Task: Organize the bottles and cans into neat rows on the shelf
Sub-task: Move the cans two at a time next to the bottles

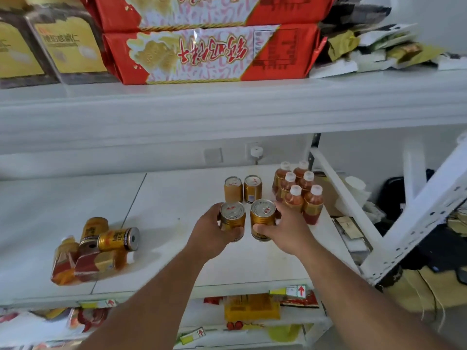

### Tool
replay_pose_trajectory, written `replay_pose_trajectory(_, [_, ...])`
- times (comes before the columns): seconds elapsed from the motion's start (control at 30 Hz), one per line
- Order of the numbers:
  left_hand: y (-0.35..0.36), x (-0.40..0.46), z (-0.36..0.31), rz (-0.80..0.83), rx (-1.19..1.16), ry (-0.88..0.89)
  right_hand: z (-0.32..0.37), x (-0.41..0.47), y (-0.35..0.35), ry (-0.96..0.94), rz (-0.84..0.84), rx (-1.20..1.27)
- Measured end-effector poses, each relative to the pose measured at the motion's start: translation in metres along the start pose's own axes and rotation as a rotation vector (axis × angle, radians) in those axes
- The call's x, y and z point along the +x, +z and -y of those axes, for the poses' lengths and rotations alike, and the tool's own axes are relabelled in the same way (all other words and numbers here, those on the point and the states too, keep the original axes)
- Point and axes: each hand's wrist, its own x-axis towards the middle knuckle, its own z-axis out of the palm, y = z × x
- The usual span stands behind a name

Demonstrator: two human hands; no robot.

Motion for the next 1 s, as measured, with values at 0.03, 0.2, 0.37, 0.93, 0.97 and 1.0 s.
replay_pose_trajectory(0.03, [0.0, 0.006, 0.003, 0.007, -0.005, -0.006, -0.001, 0.006, 0.003, 0.003, -0.008, -0.006])
replay_pose_trajectory(0.2, [0.005, 0.033, 0.013, 0.032, -0.006, -0.032, -0.006, 0.036, 0.015, 0.038, -0.025, -0.02])
replay_pose_trajectory(0.37, [0.015, 0.058, 0.024, 0.017, -0.002, -0.053, -0.018, 0.061, 0.032, 0.054, -0.023, -0.027])
replay_pose_trajectory(0.93, [0.039, 0.102, 0.057, -0.009, 0.007, -0.084, -0.037, 0.105, 0.05, 0.083, -0.031, -0.04])
replay_pose_trajectory(0.97, [0.04, 0.103, 0.058, -0.011, 0.004, -0.084, -0.037, 0.106, 0.051, 0.086, -0.034, -0.038])
replay_pose_trajectory(1.0, [0.04, 0.105, 0.059, -0.013, 0.002, -0.086, -0.037, 0.107, 0.052, 0.09, -0.036, -0.038])
